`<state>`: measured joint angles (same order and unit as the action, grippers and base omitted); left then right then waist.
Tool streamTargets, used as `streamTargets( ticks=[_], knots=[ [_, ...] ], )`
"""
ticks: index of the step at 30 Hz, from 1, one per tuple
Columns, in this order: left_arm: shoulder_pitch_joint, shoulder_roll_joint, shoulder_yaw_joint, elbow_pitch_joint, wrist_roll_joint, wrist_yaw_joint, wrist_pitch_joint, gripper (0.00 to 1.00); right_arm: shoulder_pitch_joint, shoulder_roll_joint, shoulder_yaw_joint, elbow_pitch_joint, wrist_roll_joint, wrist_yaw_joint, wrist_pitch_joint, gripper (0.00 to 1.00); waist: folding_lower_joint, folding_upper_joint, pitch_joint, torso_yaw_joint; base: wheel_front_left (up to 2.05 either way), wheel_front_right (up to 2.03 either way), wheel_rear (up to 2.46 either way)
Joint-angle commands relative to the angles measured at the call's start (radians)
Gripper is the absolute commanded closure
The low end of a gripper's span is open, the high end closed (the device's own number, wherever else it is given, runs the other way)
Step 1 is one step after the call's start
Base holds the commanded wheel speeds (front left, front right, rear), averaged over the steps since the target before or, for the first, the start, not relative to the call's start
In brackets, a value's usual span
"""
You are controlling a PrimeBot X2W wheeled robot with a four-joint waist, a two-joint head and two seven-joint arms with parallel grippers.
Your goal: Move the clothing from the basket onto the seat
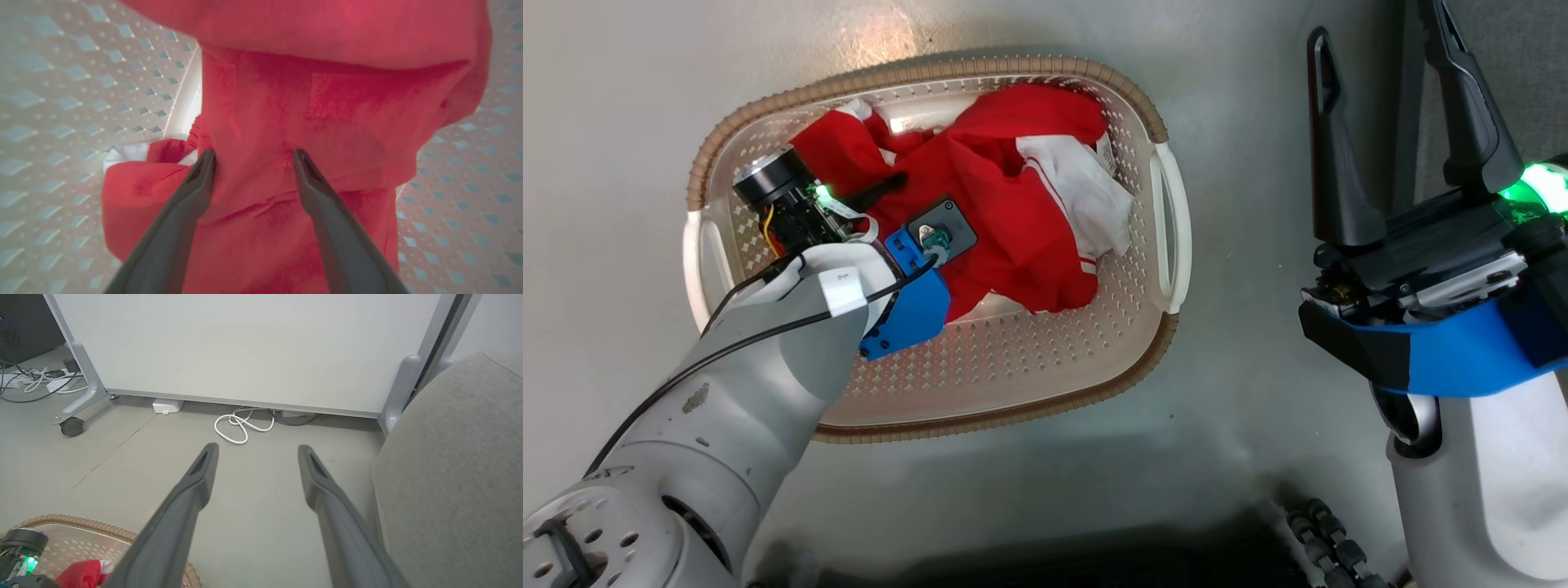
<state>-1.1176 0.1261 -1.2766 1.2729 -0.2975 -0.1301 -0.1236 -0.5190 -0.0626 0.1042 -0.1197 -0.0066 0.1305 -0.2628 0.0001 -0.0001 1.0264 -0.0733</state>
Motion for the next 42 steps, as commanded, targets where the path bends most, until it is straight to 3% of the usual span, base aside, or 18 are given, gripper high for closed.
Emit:
streamTargets(
  ticks=[1, 11, 13, 14, 19, 26, 37, 42],
  knots=[
    [-0.013, -0.001, -0.002, 0.003, 0.003, 0.000, 0.021, 0.00, 0.009, -0.003, 0.003, -0.010, -0.003, 0.000, -0.003, 0.00, -0.0001, 0.0001, 0.012, -0.001, 0.00, 0.00, 0.00],
    [0.009, -0.021, -0.006, -0.031, -0.010, 0.000, 0.120, 0.00, 0.019, -0.008, 0.018, -0.061, -0.008, 0.000, -0.003, 0.00, -0.0001, 0.0001, 0.052, -0.008, 0.00, 0.00, 0.00],
    [0.015, -0.024, -0.006, -0.044, 0.000, 0.000, 0.116, 0.72, 0.022, -0.008, 0.018, -0.065, -0.007, 0.000, -0.003, 0.00, -0.0001, 0.0001, 0.056, -0.009, 0.00, 0.00, 0.00],
    [0.017, -0.025, -0.007, -0.046, -0.001, 0.000, 0.117, 1.00, 0.023, -0.010, 0.018, -0.066, -0.007, 0.000, -0.003, 0.00, -0.0001, 0.0001, 0.057, -0.008, 0.00, 0.00, 0.00],
    [0.019, -0.028, -0.007, -0.060, 0.000, 0.000, 0.098, 1.00, 0.018, -0.014, 0.013, -0.061, -0.007, 0.000, -0.003, 0.00, -0.0001, 0.0001, 0.048, -0.001, 0.00, 0.00, 0.00],
    [0.026, -0.040, -0.007, -0.090, -0.048, 0.000, -0.020, 1.00, 0.011, -0.021, 0.009, -0.043, 0.005, 0.000, -0.003, 0.00, -0.0001, 0.0001, -0.022, 0.023, 0.00, 0.00, 0.00],
    [0.095, -0.056, -0.004, -0.131, -0.204, 0.000, -0.139, 1.00, 0.068, -0.036, 0.000, 0.028, 0.036, 0.000, -0.003, 0.00, -0.0001, 0.0001, -0.247, 0.072, 0.00, 0.00, 0.00],
    [0.140, -0.024, 0.056, -0.237, -0.233, 0.000, -0.143, 1.00, 0.118, -0.040, -0.011, 0.056, 0.053, 0.000, -0.003, 0.00, -0.0001, 0.0001, -0.365, 0.095, 0.00, 0.00, 0.00]
  ],
)
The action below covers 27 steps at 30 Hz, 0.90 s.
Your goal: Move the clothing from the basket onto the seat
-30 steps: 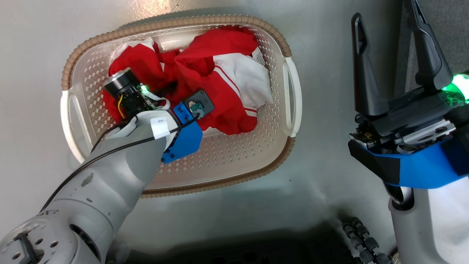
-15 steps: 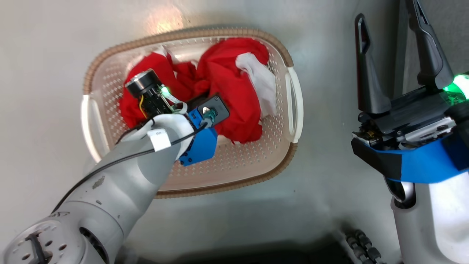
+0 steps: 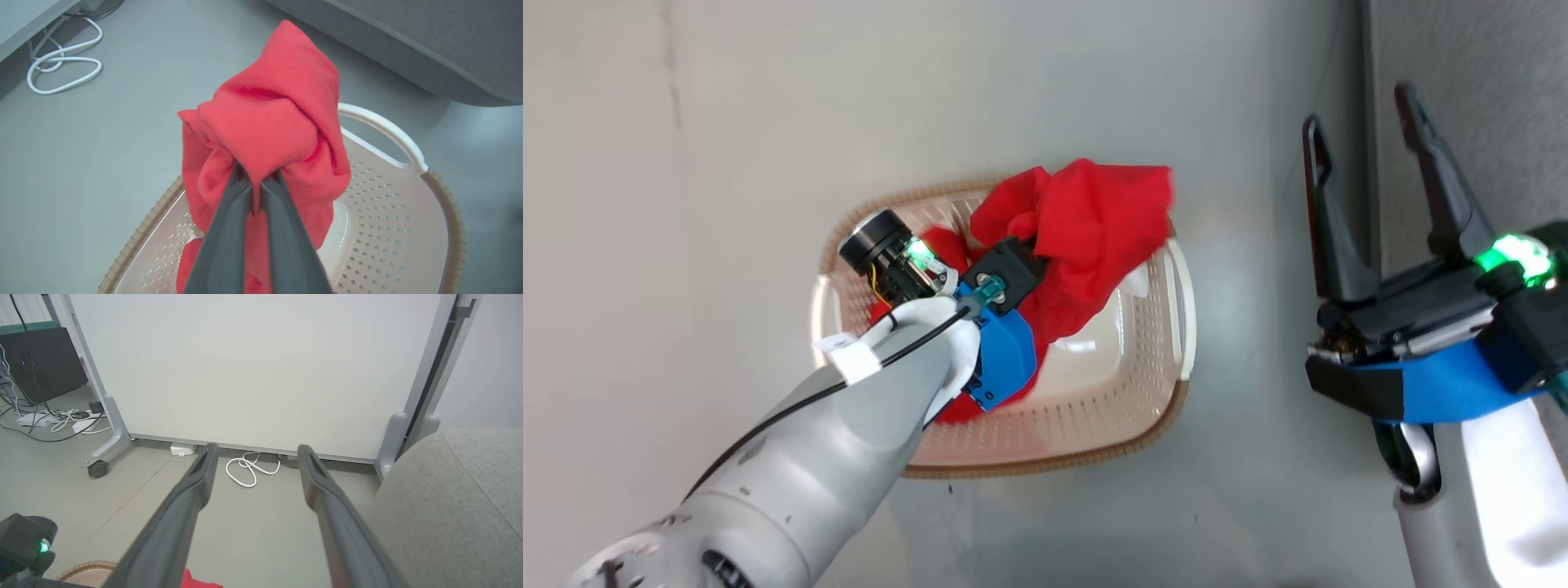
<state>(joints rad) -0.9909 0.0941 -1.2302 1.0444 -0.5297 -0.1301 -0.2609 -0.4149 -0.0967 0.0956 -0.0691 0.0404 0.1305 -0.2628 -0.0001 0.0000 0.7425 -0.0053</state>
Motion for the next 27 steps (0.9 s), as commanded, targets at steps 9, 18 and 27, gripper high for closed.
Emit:
streamTargets(
  ticks=[9, 18, 27],
  knots=[
    [0.165, 0.082, 0.191, -0.234, 0.060, 0.014, -0.006, 1.00, 0.102, -0.003, 0.000, 0.043, 0.028, 0.000, -0.003, 0.00, 0.0001, 0.0000, -0.289, 0.053, 0.00, 0.00, 0.00],
    [0.286, 0.115, 0.399, -0.466, 0.147, 0.021, -0.006, 1.00, 0.171, 0.005, 0.004, 0.064, 0.043, 0.000, -0.003, 0.00, 0.0001, 0.0000, -0.443, 0.071, 0.00, 0.00, 0.00],
    [0.375, 0.111, 0.589, -0.678, 0.220, 0.016, -0.006, 1.00, 0.220, 0.020, 0.021, 0.071, 0.066, 0.000, -0.003, 0.00, 0.0001, 0.0000, -0.564, 0.061, 0.00, 0.00, 0.00]
  ],
)
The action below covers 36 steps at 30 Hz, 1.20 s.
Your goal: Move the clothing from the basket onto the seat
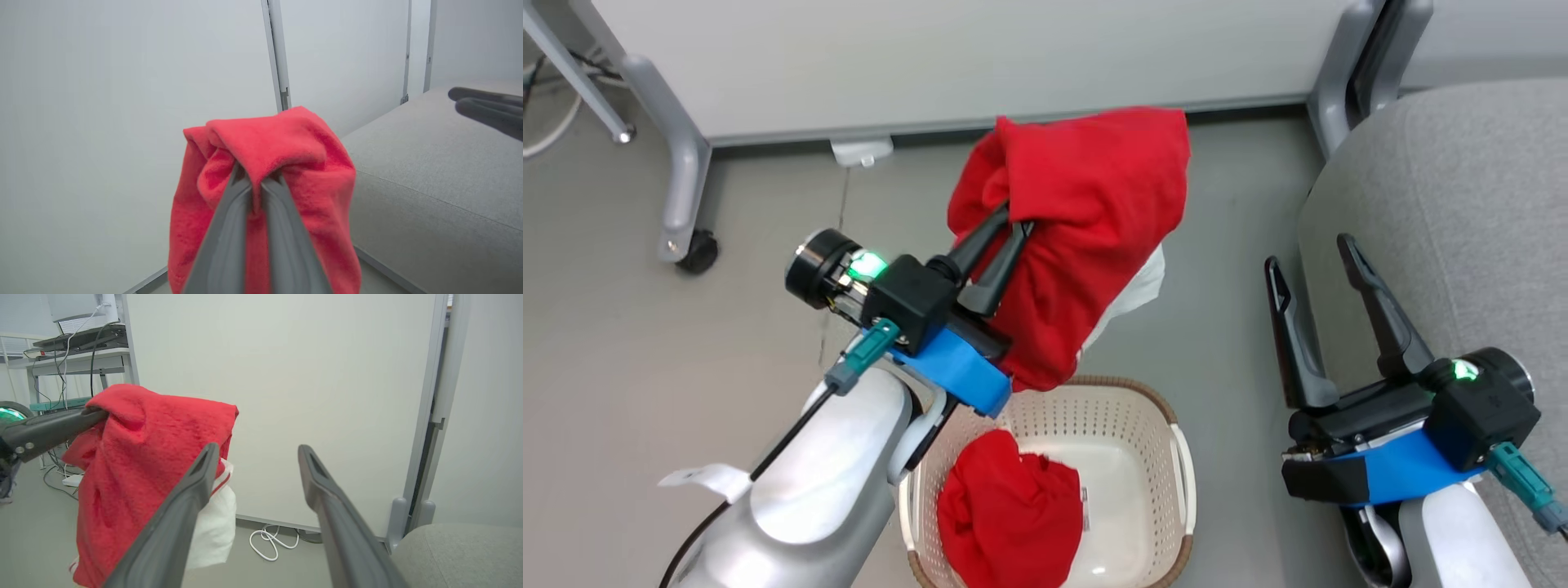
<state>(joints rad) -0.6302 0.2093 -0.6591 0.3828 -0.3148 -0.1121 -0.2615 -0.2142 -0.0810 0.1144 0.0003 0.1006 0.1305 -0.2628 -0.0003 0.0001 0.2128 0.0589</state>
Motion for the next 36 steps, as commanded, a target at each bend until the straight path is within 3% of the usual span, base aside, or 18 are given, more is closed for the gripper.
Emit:
streamTargets(
  ticks=[1, 7, 18, 28, 36],
  knots=[
    [0.021, -0.008, 0.035, -0.033, 0.011, -0.003, -0.005, 1.00, 0.024, 0.005, 0.005, 0.001, 0.008, 0.000, -0.003, 0.00, 0.0003, -0.0001, -0.044, -0.006, 0.00, 0.00, 0.00],
    [0.055, -0.024, 0.105, -0.092, 0.020, -0.010, -0.005, 1.00, 0.046, 0.014, 0.018, 0.005, 0.019, 0.000, -0.003, 0.00, 0.0003, -0.0001, -0.088, -0.021, 0.00, 0.00, 0.00],
    [0.081, -0.022, 0.115, -0.113, 0.057, -0.020, -0.005, 1.00, 0.070, 0.012, 0.044, -0.008, 0.034, 0.000, -0.003, 0.00, 0.0003, -0.0001, -0.114, -0.038, 0.00, 0.00, 0.00],
    [0.082, -0.011, 0.076, -0.144, 0.059, -0.018, -0.005, 1.00, -0.049, -0.138, 0.188, 0.026, 0.119, 0.000, -0.003, 0.00, 0.0003, -0.0001, -0.123, -0.028, 0.00, 0.00, 0.00],
    [0.077, -0.022, 0.032, -0.175, 0.068, -0.018, -0.005, 1.00, -0.171, -0.287, 0.364, 0.128, 0.291, 0.000, -0.003, 0.00, 0.0003, -0.0001, -0.123, 0.007, 0.00, 0.00, 0.00]
  ],
)
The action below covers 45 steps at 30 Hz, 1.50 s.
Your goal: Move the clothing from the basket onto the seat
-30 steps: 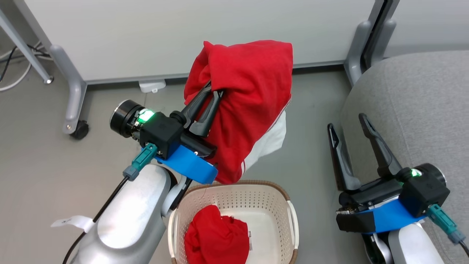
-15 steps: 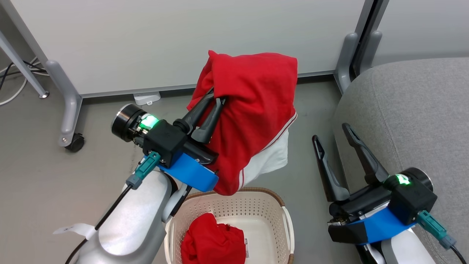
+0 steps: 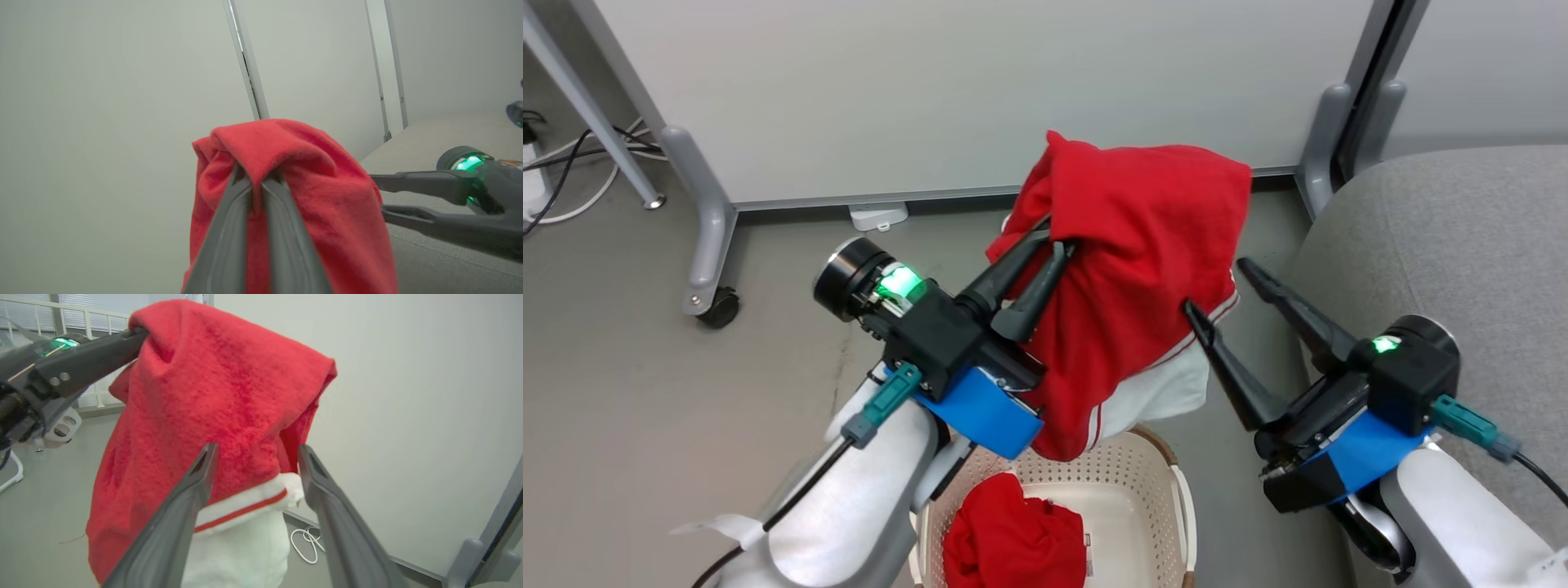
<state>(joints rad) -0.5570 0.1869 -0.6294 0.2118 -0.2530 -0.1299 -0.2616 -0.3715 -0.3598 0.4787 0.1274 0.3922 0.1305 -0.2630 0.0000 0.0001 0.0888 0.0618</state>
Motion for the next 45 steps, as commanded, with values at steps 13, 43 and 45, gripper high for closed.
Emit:
streamTargets(
  ticks=[13, 43, 45],
  knots=[
    [-0.027, -0.003, -0.084, -0.003, 0.008, 0.000, -0.005, 1.00, -0.219, -0.168, 0.366, -0.006, 0.274, 0.000, -0.003, 0.00, 0.0000, -0.0001, 0.025, 0.041, 0.00, 0.00, 0.00],
    [-0.039, -0.004, -0.081, 0.028, 0.007, 0.000, -0.005, 0.33, -0.233, -0.155, 0.399, 0.001, 0.290, 0.000, -0.003, 1.00, 0.0000, -0.0001, 0.045, 0.040, 0.00, 0.00, 0.00],
    [-0.042, -0.008, -0.082, 0.030, 0.007, 0.000, -0.005, 0.00, -0.230, -0.154, 0.395, -0.001, 0.290, 0.000, -0.003, 1.00, 0.0000, -0.0001, 0.046, 0.040, 0.00, 0.00, 0.00]
  ],
)
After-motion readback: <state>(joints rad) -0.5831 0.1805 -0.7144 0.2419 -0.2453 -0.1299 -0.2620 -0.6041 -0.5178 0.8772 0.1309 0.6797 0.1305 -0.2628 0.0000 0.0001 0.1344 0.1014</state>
